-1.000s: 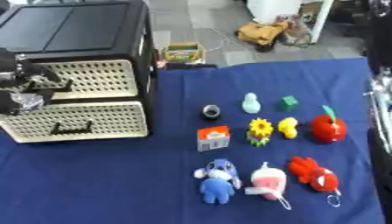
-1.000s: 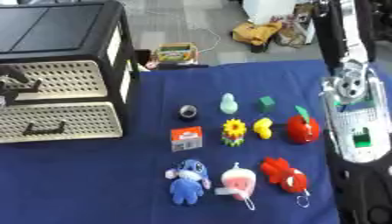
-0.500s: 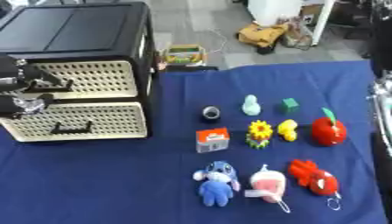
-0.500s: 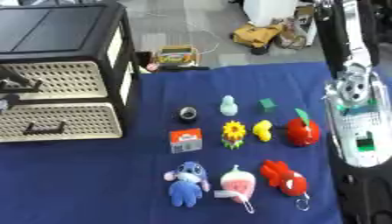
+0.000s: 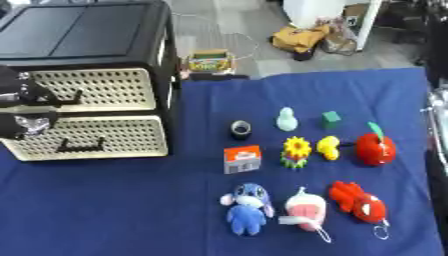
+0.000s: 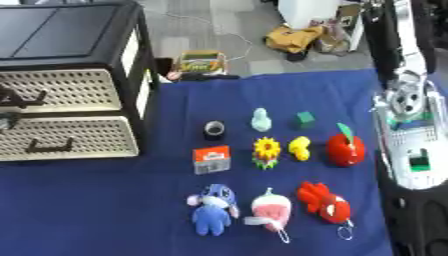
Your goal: Pick up objects from table and place into drawer.
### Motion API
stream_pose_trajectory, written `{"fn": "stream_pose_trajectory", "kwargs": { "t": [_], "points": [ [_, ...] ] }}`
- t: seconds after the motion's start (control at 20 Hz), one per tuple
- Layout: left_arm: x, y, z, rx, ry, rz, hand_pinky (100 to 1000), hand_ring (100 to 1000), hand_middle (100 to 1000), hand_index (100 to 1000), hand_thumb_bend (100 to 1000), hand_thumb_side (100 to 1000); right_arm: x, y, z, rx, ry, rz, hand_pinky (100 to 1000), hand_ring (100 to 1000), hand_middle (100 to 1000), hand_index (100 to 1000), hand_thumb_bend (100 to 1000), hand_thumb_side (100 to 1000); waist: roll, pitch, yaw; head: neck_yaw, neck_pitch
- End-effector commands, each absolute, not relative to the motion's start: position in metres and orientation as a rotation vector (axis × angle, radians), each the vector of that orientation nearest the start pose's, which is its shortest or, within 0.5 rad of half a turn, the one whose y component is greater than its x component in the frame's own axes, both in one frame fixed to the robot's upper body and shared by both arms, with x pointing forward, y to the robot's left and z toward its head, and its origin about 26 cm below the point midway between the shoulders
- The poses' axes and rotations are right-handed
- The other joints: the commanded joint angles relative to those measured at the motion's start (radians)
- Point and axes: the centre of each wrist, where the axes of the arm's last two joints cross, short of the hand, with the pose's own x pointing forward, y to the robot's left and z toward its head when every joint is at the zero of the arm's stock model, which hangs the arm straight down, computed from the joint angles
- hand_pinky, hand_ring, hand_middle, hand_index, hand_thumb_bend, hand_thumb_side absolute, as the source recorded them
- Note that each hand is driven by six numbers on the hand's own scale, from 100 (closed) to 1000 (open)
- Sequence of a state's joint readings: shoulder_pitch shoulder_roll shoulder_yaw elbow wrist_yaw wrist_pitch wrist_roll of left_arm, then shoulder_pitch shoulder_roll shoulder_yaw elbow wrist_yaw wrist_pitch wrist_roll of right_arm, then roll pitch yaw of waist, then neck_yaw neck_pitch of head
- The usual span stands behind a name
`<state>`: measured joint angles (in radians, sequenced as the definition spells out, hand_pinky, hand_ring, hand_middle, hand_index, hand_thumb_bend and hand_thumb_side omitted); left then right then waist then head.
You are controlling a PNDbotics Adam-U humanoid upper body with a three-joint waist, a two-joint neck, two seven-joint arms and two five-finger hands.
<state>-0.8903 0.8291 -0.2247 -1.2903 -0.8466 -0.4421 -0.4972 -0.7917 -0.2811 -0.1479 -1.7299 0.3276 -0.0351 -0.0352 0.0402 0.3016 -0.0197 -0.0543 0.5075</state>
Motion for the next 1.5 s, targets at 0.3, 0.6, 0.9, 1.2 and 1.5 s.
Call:
{"fn": "stream_pose_trajectory", "kwargs": {
  "t": [0.3, 0.6, 0.9, 1.2, 1.5],
  "points": [
    [0.417, 0.350, 0.308, -1.612, 1.846, 2.714, 100, 100, 100, 731, 100, 1000, 0.364, -0.253, 0.319, -0.596, -2.549, 0.318, 784, 767, 687, 921, 100, 1000, -0.007, -0.022, 0.001, -0.001, -0.003],
    [0.414, 0.352, 0.308, -1.591, 1.863, 2.722, 100, 100, 100, 712, 100, 1000, 0.363, -0.252, 0.318, -0.593, -2.550, 0.311, 784, 767, 688, 920, 100, 1000, -0.011, -0.031, 0.006, -0.008, 0.013],
    [0.404, 0.352, 0.307, -1.550, 1.886, 2.713, 100, 100, 100, 686, 100, 1000, 0.363, -0.250, 0.317, -0.591, -2.551, 0.304, 784, 768, 690, 920, 100, 1000, -0.016, -0.040, 0.012, -0.017, 0.029],
    [0.395, 0.349, 0.308, -1.514, 1.884, 2.708, 100, 100, 100, 686, 100, 1000, 0.362, -0.249, 0.316, -0.588, -2.553, 0.294, 784, 769, 691, 919, 100, 1000, -0.023, -0.048, 0.019, -0.021, 0.039],
    [0.387, 0.342, 0.304, -1.499, 1.869, 2.682, 100, 100, 100, 698, 100, 1000, 0.362, -0.248, 0.314, -0.586, -2.551, 0.285, 784, 769, 691, 919, 100, 1000, -0.028, -0.057, 0.026, -0.022, 0.041]
  ]
}}
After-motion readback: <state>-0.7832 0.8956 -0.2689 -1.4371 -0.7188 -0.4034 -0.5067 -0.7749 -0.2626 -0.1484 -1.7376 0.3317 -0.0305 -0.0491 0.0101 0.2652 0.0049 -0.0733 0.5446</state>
